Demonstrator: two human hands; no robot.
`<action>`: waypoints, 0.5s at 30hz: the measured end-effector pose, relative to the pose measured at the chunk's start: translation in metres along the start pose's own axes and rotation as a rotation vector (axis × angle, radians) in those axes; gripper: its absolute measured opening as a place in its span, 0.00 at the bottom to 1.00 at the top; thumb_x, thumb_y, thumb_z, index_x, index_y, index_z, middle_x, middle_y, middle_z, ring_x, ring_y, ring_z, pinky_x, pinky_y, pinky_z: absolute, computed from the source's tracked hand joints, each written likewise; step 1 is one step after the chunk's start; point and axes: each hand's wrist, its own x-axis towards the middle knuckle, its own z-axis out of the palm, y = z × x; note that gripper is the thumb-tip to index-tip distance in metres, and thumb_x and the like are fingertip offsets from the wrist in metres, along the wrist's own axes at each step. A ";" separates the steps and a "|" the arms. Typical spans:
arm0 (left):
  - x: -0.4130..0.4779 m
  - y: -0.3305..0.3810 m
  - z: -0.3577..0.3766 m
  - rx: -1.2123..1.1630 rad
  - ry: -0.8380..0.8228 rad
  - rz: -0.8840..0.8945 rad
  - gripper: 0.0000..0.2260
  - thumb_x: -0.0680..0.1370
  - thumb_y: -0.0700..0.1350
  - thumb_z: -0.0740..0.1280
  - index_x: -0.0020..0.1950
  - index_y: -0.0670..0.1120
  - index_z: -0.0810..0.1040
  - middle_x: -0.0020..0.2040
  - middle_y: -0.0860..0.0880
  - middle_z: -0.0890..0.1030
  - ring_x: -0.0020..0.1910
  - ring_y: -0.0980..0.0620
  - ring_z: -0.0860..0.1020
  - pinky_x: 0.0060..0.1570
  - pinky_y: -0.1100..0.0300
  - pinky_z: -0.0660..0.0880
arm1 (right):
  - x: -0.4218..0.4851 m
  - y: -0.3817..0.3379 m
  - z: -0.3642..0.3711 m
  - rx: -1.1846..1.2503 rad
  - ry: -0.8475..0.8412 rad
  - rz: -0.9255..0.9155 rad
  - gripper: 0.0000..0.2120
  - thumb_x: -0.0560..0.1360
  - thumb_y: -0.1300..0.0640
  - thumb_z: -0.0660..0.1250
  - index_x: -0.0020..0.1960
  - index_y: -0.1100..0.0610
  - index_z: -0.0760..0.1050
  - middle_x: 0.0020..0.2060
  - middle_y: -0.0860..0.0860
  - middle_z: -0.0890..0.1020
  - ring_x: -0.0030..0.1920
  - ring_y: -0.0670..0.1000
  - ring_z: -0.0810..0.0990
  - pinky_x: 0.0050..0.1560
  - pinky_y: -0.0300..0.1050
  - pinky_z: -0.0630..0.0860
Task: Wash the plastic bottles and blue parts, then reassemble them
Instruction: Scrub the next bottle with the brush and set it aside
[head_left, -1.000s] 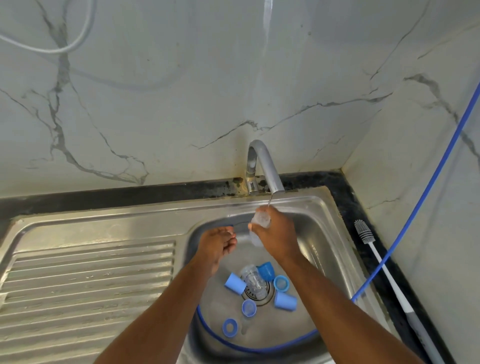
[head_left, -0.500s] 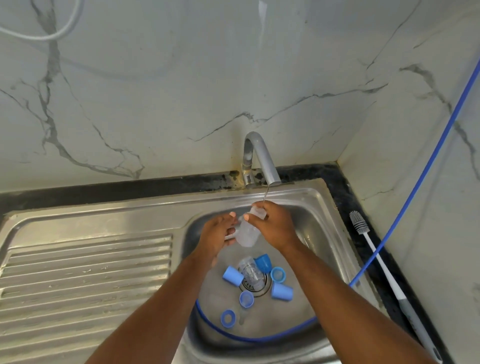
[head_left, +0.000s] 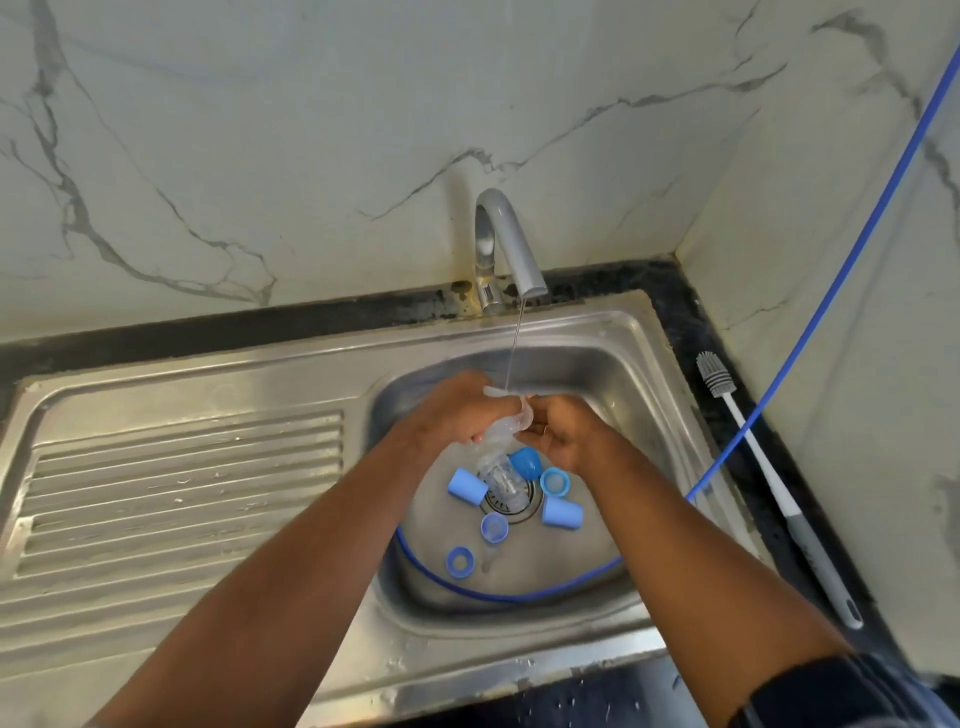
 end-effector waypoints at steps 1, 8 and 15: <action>0.000 0.003 0.000 0.009 0.000 -0.003 0.17 0.76 0.58 0.70 0.47 0.43 0.80 0.39 0.41 0.84 0.31 0.49 0.79 0.31 0.60 0.75 | -0.001 0.000 -0.001 -0.010 0.007 -0.009 0.10 0.81 0.66 0.58 0.51 0.64 0.78 0.42 0.58 0.83 0.43 0.54 0.80 0.45 0.44 0.79; -0.006 0.008 0.007 -0.137 -0.071 -0.103 0.20 0.72 0.60 0.76 0.49 0.45 0.79 0.45 0.44 0.84 0.34 0.47 0.86 0.39 0.56 0.84 | -0.013 -0.002 -0.011 -0.057 0.029 -0.074 0.11 0.80 0.69 0.59 0.43 0.61 0.77 0.38 0.57 0.79 0.38 0.52 0.78 0.44 0.45 0.78; -0.025 0.013 0.029 -0.138 -0.118 -0.157 0.20 0.75 0.51 0.74 0.62 0.44 0.75 0.53 0.42 0.80 0.48 0.44 0.84 0.48 0.47 0.84 | -0.032 -0.001 -0.026 -0.131 0.069 -0.203 0.12 0.78 0.73 0.59 0.50 0.61 0.78 0.44 0.58 0.81 0.45 0.55 0.80 0.48 0.47 0.80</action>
